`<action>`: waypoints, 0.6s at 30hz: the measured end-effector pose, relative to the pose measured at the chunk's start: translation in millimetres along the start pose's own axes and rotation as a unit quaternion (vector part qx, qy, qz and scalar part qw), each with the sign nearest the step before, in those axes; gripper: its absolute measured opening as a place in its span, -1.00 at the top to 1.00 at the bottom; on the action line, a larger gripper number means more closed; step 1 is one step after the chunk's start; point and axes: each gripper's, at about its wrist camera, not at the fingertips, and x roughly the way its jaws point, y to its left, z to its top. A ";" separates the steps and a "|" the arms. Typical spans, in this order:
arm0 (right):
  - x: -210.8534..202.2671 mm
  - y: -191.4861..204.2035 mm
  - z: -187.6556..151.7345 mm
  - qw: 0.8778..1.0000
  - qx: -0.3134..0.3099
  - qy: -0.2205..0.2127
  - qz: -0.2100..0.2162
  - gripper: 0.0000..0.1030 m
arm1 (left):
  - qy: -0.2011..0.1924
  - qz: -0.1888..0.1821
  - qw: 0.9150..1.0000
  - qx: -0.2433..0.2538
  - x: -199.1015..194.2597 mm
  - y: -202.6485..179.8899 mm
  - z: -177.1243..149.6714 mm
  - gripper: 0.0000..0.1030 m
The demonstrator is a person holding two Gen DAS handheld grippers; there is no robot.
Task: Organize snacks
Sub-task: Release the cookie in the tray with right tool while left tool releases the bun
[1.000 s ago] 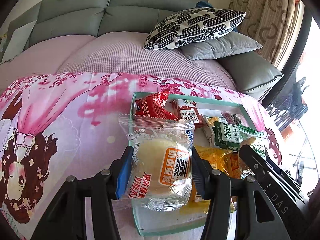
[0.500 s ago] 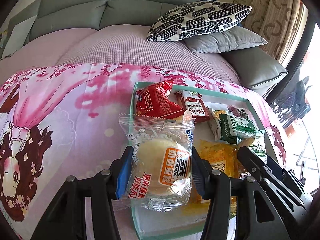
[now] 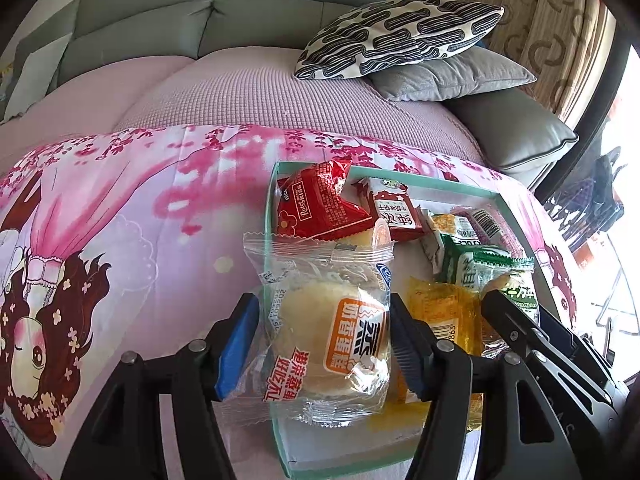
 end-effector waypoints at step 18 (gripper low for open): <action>-14.8 3.1 3.0 1.000 -0.013 -0.015 -0.003 -0.65 | -0.026 0.006 1.000 -0.007 -33.1 8.2 5.8 -0.62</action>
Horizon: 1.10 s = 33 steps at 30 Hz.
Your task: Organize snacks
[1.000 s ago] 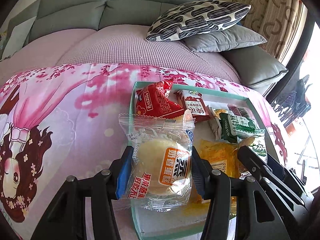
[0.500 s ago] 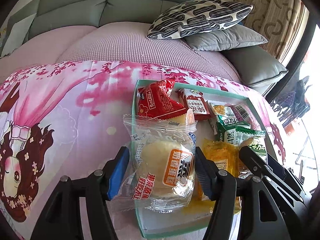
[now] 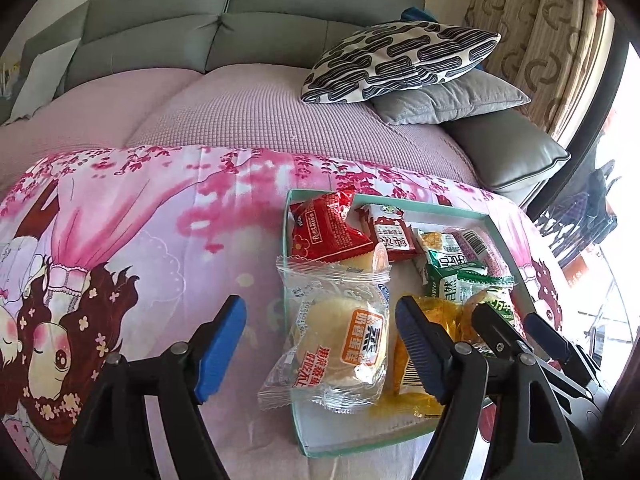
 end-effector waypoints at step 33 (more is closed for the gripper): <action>-15.1 11.1 -31.9 0.999 -0.030 0.017 0.004 -1.00 | -0.012 0.216 0.976 0.018 -19.8 33.1 -30.5 -0.99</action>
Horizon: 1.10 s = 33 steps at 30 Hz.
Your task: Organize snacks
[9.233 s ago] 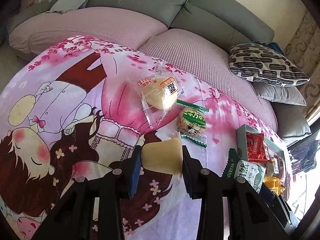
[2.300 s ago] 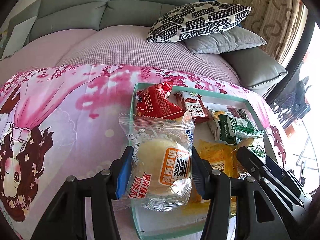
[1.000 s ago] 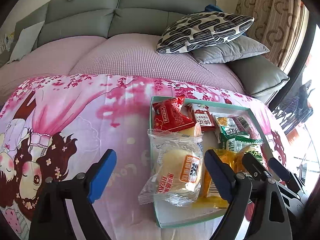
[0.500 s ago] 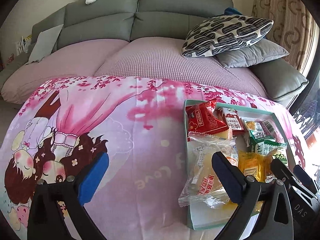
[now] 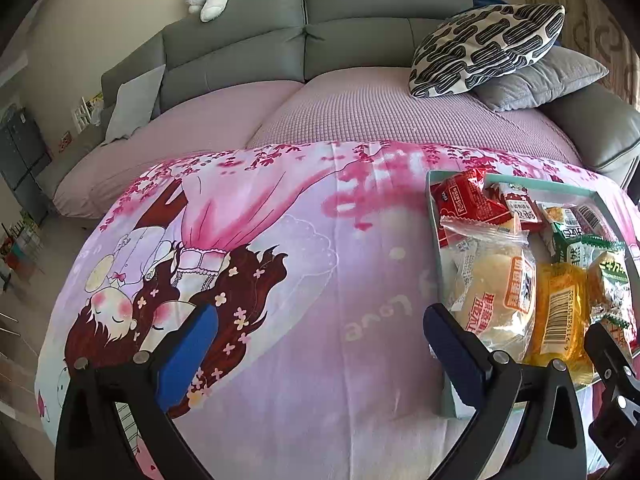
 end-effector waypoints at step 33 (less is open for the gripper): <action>-44.5 25.3 -46.5 0.998 -0.054 -0.009 -0.005 -1.00 | 0.024 -0.015 0.999 -0.014 -26.7 47.0 -49.0 -0.99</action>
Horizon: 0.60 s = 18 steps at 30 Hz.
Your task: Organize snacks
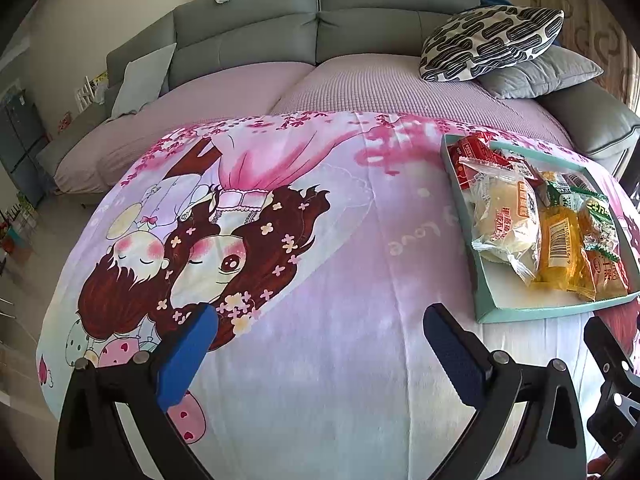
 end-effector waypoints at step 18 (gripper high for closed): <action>4.9 -1.3 -0.8 1.000 -0.004 0.006 -0.005 -1.00 | 0.005 -0.001 1.000 0.003 4.9 0.4 0.8 -0.99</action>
